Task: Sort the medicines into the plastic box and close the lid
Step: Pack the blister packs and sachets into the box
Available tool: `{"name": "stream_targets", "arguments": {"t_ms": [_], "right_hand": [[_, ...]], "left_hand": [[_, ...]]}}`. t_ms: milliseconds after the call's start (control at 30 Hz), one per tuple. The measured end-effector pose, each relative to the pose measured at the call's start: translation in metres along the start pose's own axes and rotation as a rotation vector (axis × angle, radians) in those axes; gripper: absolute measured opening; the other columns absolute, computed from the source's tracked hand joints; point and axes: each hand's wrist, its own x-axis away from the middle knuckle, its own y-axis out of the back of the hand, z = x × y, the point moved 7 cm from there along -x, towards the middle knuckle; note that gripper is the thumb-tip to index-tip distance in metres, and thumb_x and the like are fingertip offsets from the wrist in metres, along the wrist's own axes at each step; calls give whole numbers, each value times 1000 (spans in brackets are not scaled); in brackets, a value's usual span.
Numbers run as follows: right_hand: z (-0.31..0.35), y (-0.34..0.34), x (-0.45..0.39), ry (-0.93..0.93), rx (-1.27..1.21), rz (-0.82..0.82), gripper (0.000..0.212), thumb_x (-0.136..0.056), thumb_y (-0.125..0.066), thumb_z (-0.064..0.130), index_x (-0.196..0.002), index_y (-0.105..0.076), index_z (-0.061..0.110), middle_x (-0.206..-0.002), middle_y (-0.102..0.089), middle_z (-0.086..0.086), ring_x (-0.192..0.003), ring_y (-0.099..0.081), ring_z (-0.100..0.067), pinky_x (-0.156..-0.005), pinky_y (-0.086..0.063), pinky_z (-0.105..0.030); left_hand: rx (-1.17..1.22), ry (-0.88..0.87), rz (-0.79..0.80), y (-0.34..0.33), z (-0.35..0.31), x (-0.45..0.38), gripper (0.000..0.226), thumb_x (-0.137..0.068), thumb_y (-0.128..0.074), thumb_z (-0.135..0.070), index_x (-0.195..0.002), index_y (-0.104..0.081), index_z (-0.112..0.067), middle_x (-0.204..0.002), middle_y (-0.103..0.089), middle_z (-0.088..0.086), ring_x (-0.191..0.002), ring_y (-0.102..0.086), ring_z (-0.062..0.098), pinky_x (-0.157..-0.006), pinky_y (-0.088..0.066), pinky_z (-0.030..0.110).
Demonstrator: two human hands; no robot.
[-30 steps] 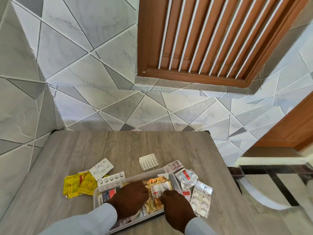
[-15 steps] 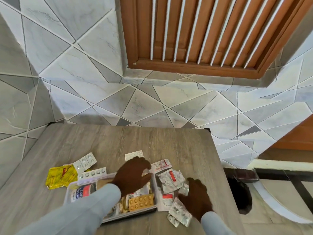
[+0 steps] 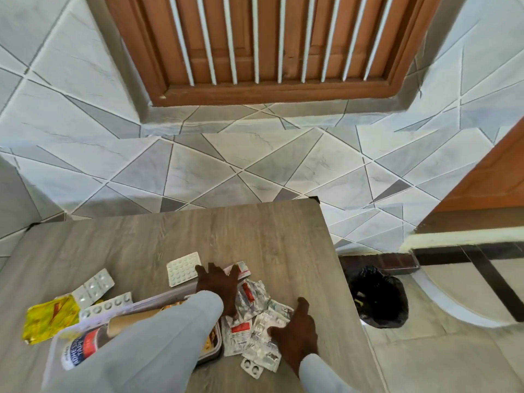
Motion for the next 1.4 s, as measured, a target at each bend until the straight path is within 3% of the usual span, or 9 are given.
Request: {"name": "stream_targets", "arguments": {"t_ms": [200,400,567,833,967,1033,1133,1233,1400], "right_hand": [[-12,4,-17,-64,-334,-36,61,-78,-74,14,-130,-43,18,-122,-58,-9,-107,-60,-30,-90,-52,-40],[10,2,-20,123,-582,73,4,-80,-70,12,-84,-71,11,-83,-74,-15,-81,-72,-30,-66,-57,-42],[24,9,-17,213,-663,94,10,-85,-60,5,-84,-71,5,-85,-74,-19,-83,-71,-37,-72,-58,-50],[92,-5,11,308,-899,258,32,-84,-67,5,-116,-63,11,-106,-73,-15,-95,-71,-34,-86,-56,-55],[115,-59,36,262,-926,288,43,-78,-71,10,-119,-61,18,-112,-72,-11,-100,-70,-32,-91,-52,-58],[118,-93,49,240,-921,295,49,-72,-74,12,-118,-60,18,-113,-71,-11,-102,-69,-32,-94,-50,-59],[110,-120,74,233,-808,188,43,-71,-78,10,-107,-58,23,-105,-71,-10,-94,-69,-29,-89,-55,-52],[105,-105,100,438,-414,-161,49,-72,-81,17,-108,-51,29,-106,-62,-3,-90,-62,-21,-79,-53,-39],[116,-115,131,792,383,-355,57,-80,-71,24,-130,-44,25,-120,-54,2,-105,-53,-19,-93,-46,-33]], "left_hand": [[114,-83,-77,10,-27,0,107,-70,-73,-40,-149,-5,-16,-139,-43,14,-126,-41,37,-105,-27,54],[585,-137,-90,14,-52,6,65,-76,-61,-33,-133,-30,-24,-122,-55,8,-110,-57,31,-90,-50,44],[767,-219,-138,22,-56,18,38,-75,-58,-34,-109,-44,-30,-106,-61,1,-92,-61,23,-80,-52,42],[1096,-214,-600,58,26,66,34,-96,-42,-26,-129,-50,-25,-122,-55,4,-114,-51,17,-100,-39,31],[1342,-181,-531,36,89,91,38,-97,-43,-18,-133,-50,-27,-123,-62,-2,-92,-58,6,-77,-45,16],[1377,-272,-507,21,114,103,39,-94,-49,-12,-130,-54,-24,-125,-61,-7,-99,-57,-4,-82,-44,11],[1327,-287,-440,-16,135,108,44,-90,-50,-1,-121,-52,-32,-130,-55,-5,-119,-53,3,-101,-40,19],[1177,-361,-387,-41,140,107,55,-84,-42,-11,-119,-48,-53,-135,-54,-7,-126,-47,8,-112,-34,36],[959,-421,-399,-44,131,113,56,-81,-35,-23,-135,-46,-32,-141,-48,-2,-131,-42,16,-113,-28,30]]}}
